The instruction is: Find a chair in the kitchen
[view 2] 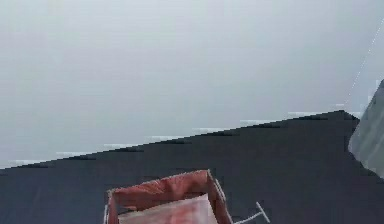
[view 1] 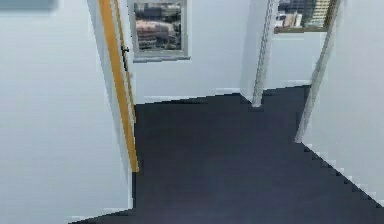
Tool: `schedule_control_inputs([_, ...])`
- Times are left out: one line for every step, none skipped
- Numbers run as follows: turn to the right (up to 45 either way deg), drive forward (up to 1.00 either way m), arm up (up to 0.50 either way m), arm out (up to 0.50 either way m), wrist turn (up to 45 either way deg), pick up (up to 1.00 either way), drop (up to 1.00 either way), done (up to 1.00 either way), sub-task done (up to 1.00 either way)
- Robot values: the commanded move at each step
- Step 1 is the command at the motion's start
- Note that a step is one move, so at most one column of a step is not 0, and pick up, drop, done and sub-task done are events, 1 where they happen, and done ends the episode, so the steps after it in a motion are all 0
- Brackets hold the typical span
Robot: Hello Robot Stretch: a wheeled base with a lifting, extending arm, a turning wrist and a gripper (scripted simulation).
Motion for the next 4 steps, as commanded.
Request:
schedule_control_inputs([-6.0,0.00,0.00,0.00,0.0,0.00,0.00,0.00,0.00])
schedule_control_inputs([0.0,0.45,0.00,0.00,0.0,0.00,0.00,0.00,0.00])
schedule_control_inputs([30.0,0.00,0.00,0.00,0.0,0.00,0.00,0.00,0.00])
schedule_control_inputs([0.0,1.00,0.00,0.00,0.0,0.00,0.00,0.00,0.00])
